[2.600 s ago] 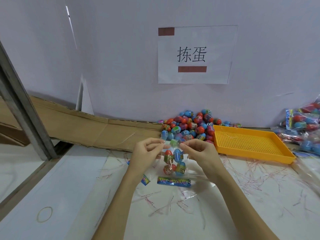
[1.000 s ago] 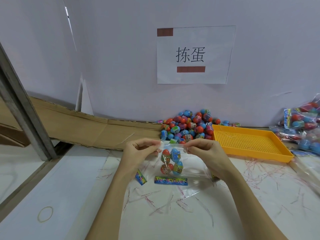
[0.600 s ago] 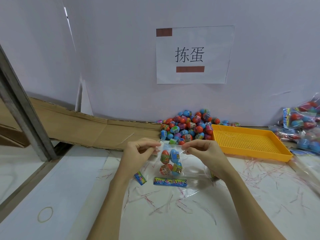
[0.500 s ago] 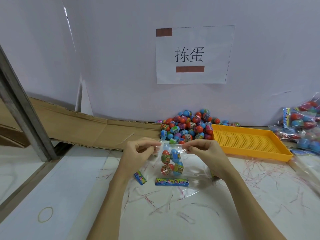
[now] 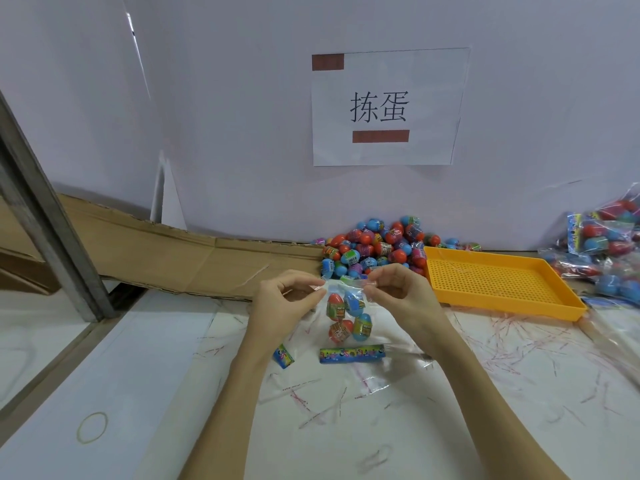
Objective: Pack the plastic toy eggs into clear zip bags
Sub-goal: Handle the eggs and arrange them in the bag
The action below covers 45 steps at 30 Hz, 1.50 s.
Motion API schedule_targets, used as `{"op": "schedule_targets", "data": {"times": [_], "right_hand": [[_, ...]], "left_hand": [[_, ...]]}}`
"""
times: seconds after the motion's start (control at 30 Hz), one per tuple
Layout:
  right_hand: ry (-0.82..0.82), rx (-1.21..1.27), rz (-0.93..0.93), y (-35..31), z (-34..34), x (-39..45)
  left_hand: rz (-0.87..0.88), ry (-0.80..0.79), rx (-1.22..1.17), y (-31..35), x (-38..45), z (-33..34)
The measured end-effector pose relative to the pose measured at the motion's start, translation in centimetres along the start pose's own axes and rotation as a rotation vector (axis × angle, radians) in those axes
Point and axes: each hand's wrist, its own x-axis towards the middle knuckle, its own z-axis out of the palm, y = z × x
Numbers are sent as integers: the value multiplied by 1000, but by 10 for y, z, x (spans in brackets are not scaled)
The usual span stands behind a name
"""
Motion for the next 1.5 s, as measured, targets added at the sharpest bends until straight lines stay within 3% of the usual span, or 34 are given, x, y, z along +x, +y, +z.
{"op": "schedule_targets", "data": {"times": [0.1,0.2,0.33,0.47,0.53,0.6,0.8,0.93,1.13,1.33,1.5], "right_hand": [[13,47,-41,-6,-1,-2],[-109,92,-61,-13,-5,-4],[-204,54,-81,-17,-1,-5],[-53,167,-19,-18,-3,-3],[-75,148,19,-17,-6,-3],[-110,121,35,-14,-6,-4],[-16,75,59,-15,1,-2],[61,40,44,-10,2,-2],[81,-51,-20,-9,1,-2],[165,104,-28,-13,11,-3],[115,115,0,-11,12,-5]], "left_hand": [[80,-2,-9,0,3,0],[14,-120,-133,6,2,6],[-12,-214,-77,7,-1,23],[-205,107,-332,4,1,33],[-304,269,-437,3,1,36],[-372,315,-482,2,2,38],[-341,212,-505,7,1,38],[-284,79,-380,8,0,36],[-262,143,-319,4,1,35],[-350,206,-438,7,2,37],[-384,65,-510,9,2,35]]}}
